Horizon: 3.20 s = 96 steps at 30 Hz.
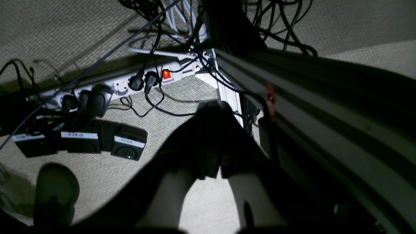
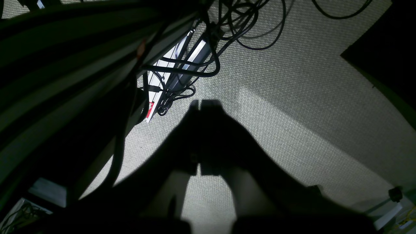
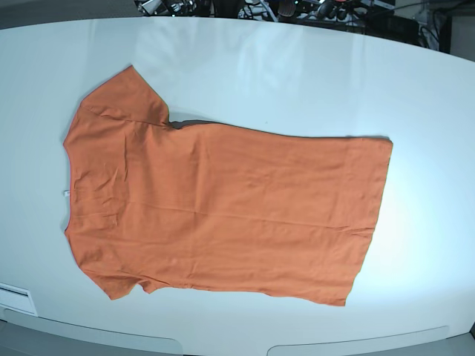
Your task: Fold the T-shirt properly
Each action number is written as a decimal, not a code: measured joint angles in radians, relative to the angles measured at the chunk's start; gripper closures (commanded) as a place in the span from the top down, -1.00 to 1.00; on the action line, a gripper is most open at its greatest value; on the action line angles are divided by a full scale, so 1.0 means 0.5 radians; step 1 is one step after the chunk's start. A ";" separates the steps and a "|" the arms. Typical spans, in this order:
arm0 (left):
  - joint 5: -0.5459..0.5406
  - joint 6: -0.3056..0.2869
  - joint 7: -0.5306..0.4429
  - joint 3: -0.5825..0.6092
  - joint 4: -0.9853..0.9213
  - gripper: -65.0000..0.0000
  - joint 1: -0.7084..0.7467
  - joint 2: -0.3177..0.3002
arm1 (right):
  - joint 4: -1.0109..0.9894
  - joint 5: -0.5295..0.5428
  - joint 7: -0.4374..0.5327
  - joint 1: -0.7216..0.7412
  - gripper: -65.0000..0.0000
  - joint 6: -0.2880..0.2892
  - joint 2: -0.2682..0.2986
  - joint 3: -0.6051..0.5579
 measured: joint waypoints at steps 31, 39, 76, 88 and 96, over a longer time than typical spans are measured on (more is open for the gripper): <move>0.000 0.000 0.000 0.000 0.001 -1.00 0.002 0.003 | 0.001 0.000 0.000 0.000 -1.00 0.000 0.000 0.000; 0.229 -0.130 0.245 0.000 0.008 -1.00 0.002 0.002 | 0.010 0.000 -0.272 -0.002 -1.00 0.114 0.002 0.000; 1.416 0.448 1.137 -0.045 3.729 -1.00 2.229 -1.503 | 3.559 -0.492 -1.070 -2.364 -1.00 -0.278 0.830 0.009; 1.122 0.097 0.933 -0.880 3.843 -1.00 2.037 -1.497 | 3.746 -0.842 -0.977 -2.357 -1.00 -0.529 0.987 0.378; 1.112 -0.394 0.504 -1.153 3.532 -1.00 1.596 -1.788 | 3.746 -0.317 -0.806 -1.896 -1.00 -0.199 0.983 0.688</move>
